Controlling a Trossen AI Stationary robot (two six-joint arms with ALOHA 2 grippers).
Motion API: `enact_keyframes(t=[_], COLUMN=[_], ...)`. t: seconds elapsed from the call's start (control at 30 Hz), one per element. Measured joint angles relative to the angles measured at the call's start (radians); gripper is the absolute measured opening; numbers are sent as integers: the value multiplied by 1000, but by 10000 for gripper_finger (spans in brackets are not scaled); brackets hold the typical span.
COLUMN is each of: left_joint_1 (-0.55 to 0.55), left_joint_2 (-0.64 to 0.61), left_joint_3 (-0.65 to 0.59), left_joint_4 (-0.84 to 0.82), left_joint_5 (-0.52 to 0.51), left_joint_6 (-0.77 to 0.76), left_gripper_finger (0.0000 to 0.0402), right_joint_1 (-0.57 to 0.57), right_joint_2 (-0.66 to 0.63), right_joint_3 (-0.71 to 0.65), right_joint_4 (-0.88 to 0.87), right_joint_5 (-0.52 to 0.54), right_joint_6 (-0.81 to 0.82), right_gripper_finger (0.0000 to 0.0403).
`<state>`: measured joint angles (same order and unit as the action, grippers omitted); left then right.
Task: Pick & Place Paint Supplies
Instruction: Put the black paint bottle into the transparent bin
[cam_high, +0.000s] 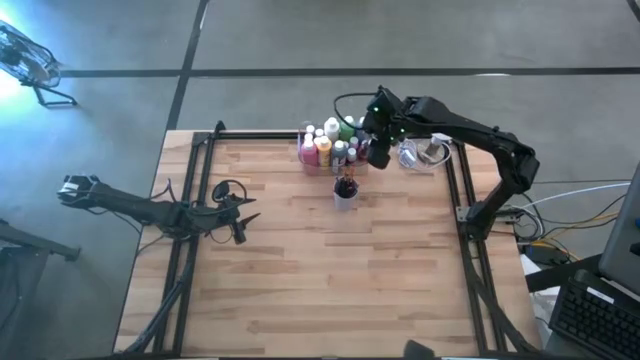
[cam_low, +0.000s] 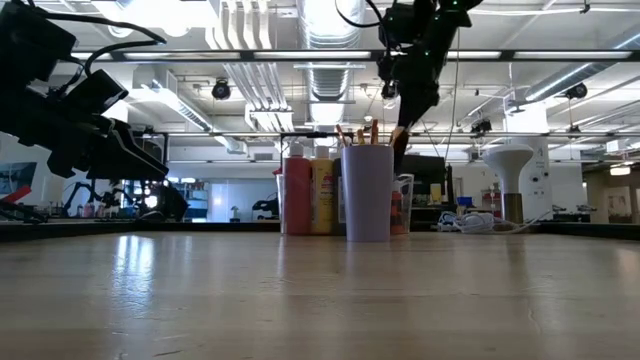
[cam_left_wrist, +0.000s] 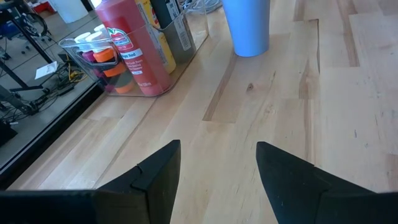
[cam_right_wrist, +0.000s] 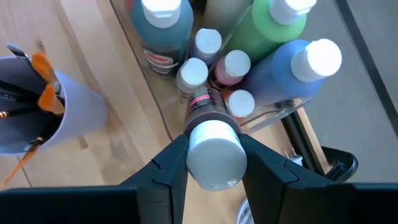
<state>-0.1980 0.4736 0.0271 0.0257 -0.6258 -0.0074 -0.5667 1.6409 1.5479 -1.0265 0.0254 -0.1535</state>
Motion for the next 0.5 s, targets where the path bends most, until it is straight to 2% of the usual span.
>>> enact_keyframes(t=[0.5], left_joint_1=[0], left_joint_2=[0], left_joint_3=[0], left_joint_4=[0], left_joint_5=[0], left_joint_6=[0], left_gripper_finger=[216], right_joint_1=[-5], right_joint_2=[112], right_joint_3=[-7], right_joint_4=[17], right_joint_5=[-7], right_joint_6=[-4], right_gripper_finger=[113])
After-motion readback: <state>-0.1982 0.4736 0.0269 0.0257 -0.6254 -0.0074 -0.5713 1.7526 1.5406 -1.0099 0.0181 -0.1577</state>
